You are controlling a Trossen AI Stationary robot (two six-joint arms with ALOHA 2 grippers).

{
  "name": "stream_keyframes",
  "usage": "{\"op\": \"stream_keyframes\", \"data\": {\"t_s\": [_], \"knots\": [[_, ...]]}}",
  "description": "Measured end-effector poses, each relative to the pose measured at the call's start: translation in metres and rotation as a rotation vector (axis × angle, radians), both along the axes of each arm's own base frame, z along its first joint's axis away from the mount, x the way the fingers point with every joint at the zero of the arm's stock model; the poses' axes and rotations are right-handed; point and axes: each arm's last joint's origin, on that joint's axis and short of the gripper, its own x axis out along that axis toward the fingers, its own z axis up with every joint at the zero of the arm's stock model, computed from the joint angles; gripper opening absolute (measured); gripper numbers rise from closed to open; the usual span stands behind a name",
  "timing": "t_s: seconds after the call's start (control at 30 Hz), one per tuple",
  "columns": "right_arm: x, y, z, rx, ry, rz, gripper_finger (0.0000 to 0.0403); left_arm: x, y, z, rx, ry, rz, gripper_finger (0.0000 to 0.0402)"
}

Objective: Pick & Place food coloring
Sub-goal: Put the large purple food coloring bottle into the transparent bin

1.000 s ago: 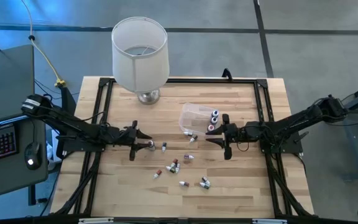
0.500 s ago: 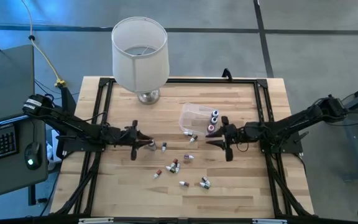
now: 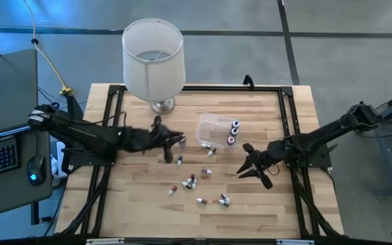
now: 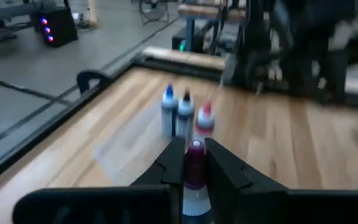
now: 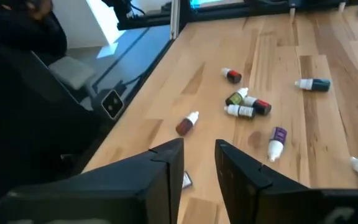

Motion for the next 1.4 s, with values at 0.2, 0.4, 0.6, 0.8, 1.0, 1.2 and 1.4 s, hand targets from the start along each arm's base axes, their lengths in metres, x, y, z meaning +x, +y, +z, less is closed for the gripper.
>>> {"op": "stream_keyframes", "data": {"t_s": [0.2, 0.4, 0.6, 0.8, 1.0, 1.2, 1.4], "knots": [[-0.013, -0.001, 0.013, 0.114, -0.005, 0.055, 0.0074, 0.053, 0.033, 0.001, -0.052, -0.030, -0.078, 0.0031], [-0.028, 0.006, 0.019, 0.115, -0.016, 0.167, 0.0074, 0.111, 0.063, -0.032, -0.049, -0.058, -0.102, 0.0031], [-0.031, 0.012, 0.017, 0.060, -0.017, 0.185, 0.0074, 0.155, 0.088, -0.043, -0.025, -0.053, -0.060, 0.0031], [-0.031, 0.011, 0.017, 0.047, -0.026, 0.173, 0.0074, 0.183, 0.107, -0.055, -0.041, -0.003, -0.033, 0.0031], [-0.030, 0.011, 0.016, 0.033, -0.020, 0.144, 0.0074, 0.203, 0.112, -0.072, -0.051, 0.021, -0.027, 0.0031], [-0.030, 0.011, 0.016, 0.021, -0.025, 0.148, 0.0074, 0.209, 0.113, -0.072, -0.068, 0.005, -0.016, 0.0031], [-0.030, 0.010, 0.016, 0.002, -0.035, 0.147, 0.0074, 0.207, 0.115, -0.074, -0.045, 0.046, 0.061, 0.0043]]}}
